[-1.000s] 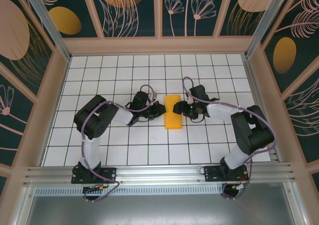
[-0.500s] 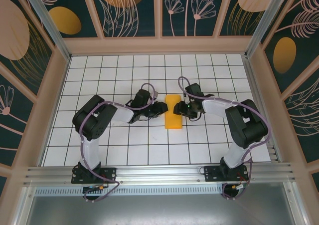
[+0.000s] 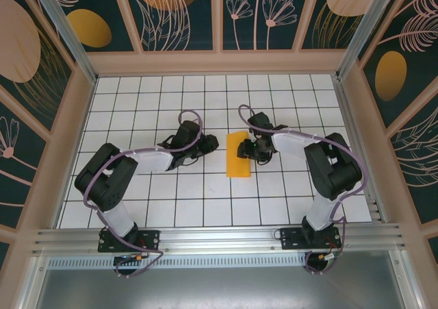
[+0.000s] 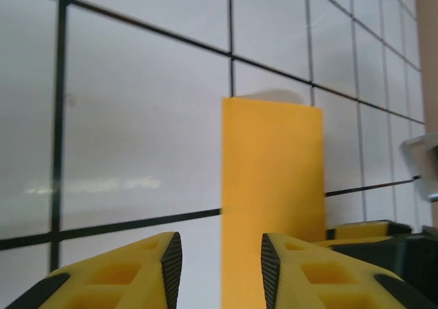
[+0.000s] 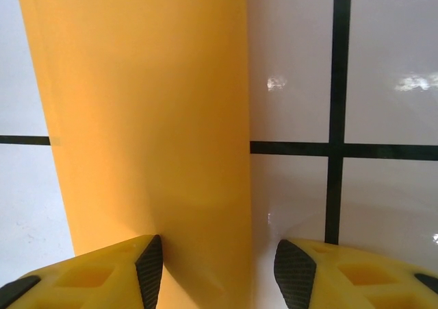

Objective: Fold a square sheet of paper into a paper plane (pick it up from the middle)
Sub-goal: First fold in half a square sheet of paper at the center of the table, then hold the square sheet of paper at the center of the table.

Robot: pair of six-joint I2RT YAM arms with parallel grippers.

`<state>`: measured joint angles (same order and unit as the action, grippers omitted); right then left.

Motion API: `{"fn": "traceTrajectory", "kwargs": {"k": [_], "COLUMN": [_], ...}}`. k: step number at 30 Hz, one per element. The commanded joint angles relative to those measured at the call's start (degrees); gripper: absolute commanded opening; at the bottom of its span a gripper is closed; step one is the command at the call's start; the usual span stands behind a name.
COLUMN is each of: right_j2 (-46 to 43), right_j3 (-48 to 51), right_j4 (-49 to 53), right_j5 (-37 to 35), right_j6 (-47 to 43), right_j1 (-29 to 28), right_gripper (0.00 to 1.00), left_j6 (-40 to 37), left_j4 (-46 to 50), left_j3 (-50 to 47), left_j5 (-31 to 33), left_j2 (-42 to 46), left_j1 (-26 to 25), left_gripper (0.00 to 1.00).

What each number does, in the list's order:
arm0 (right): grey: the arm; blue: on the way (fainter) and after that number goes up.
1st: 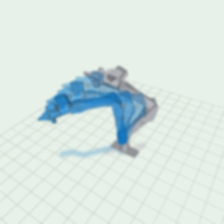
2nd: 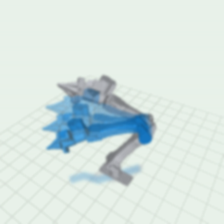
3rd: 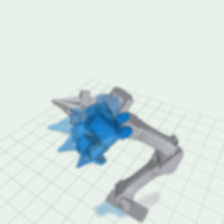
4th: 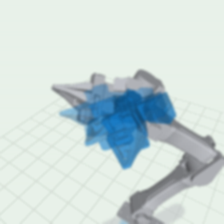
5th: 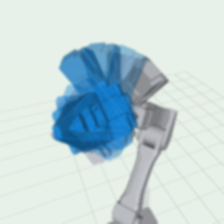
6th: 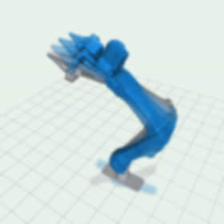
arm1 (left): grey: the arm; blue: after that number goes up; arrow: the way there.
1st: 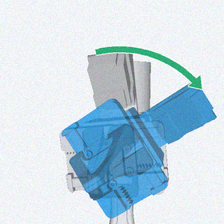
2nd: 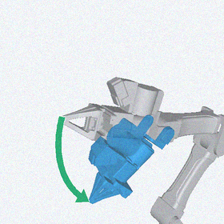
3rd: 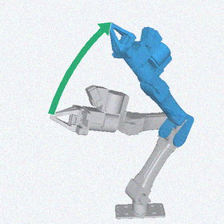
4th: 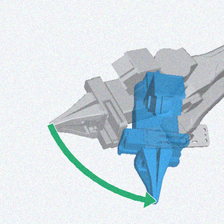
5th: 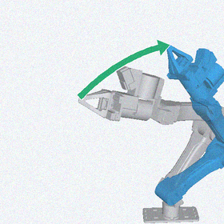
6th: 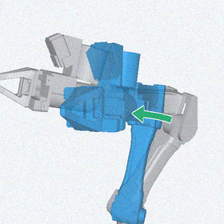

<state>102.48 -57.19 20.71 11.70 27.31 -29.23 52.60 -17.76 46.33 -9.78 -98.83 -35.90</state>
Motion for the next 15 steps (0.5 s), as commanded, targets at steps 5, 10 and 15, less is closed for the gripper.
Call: {"fn": "traceTrajectory", "kwargs": {"k": [5, 10, 15], "right_j2": [11.0, 12.4, 13.5], "right_j3": [0.5, 0.2, -0.2], "right_j4": [1.0, 1.4, 1.7], "right_j5": [-4.8, -5.3, -5.9], "right_j6": [-0.4, 0.5, 2.2], "right_j1": [-1.8, -2.6, -3.1], "right_gripper": [0.57, 0.60, 0.61], "left_j6": [-1.4, -1.7, -1.8], "left_j4": [-4.5, -6.6, -7.6], "left_j3": [-0.8, -0.5, -0.1], "left_j5": [-1.0, -2.7, -4.1], "left_j2": [-2.1, -3.4, -4.6], "left_j1": [0.0, 0.0, 0.0], "left_gripper": [0.35, 0.33, 0.30]}}
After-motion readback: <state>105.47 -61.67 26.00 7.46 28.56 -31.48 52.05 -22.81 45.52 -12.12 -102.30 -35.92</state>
